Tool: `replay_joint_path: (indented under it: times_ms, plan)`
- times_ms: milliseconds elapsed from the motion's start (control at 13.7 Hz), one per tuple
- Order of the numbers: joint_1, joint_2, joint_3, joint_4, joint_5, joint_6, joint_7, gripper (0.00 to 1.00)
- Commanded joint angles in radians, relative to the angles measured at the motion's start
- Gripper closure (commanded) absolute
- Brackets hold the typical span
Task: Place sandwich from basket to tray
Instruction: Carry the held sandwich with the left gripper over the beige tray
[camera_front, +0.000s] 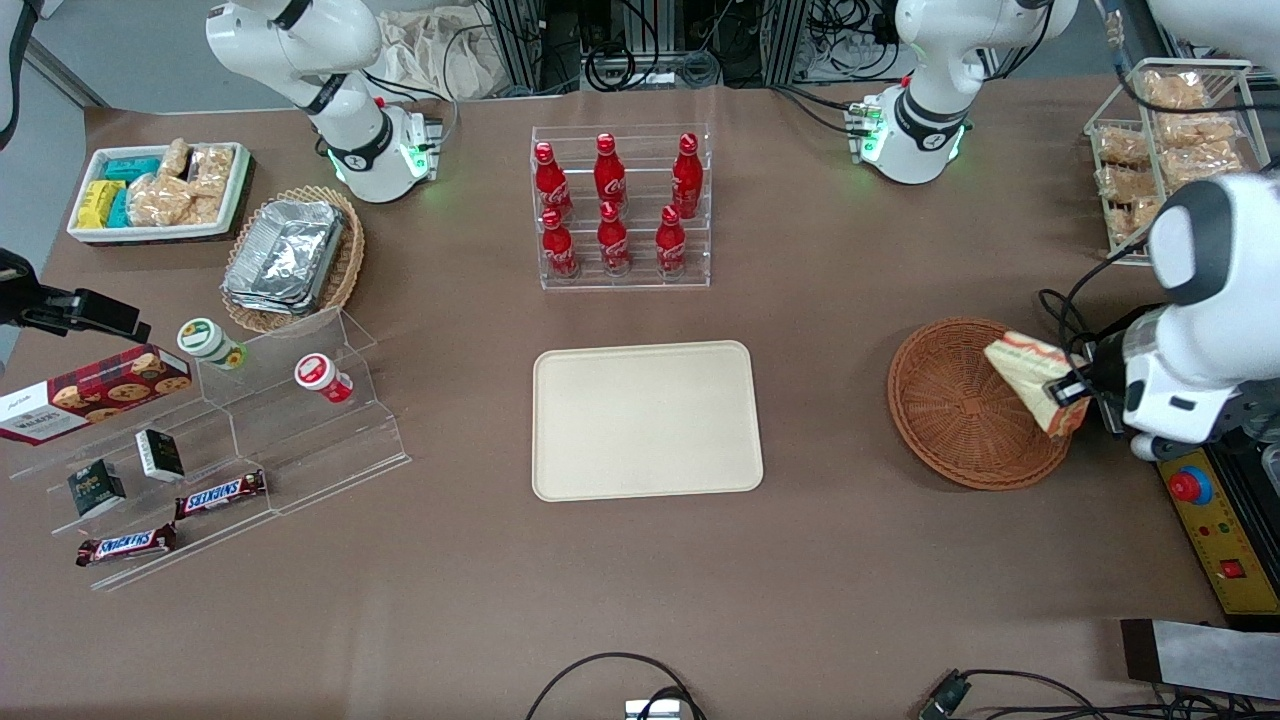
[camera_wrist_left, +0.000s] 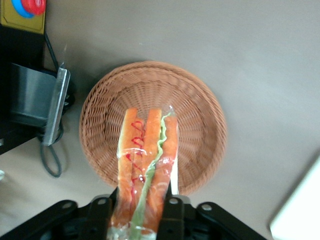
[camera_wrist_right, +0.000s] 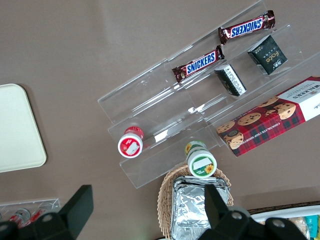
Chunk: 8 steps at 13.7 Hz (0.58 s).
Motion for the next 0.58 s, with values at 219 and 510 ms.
replay_joint_path:
  times_ms: [219,510]
  plan:
    - [-0.177,0.145,-0.047,0.298,-0.011,-0.158,0.072,1.0]
    - [-0.283,0.315,-0.107,0.388,-0.021,-0.059,0.031,1.0]
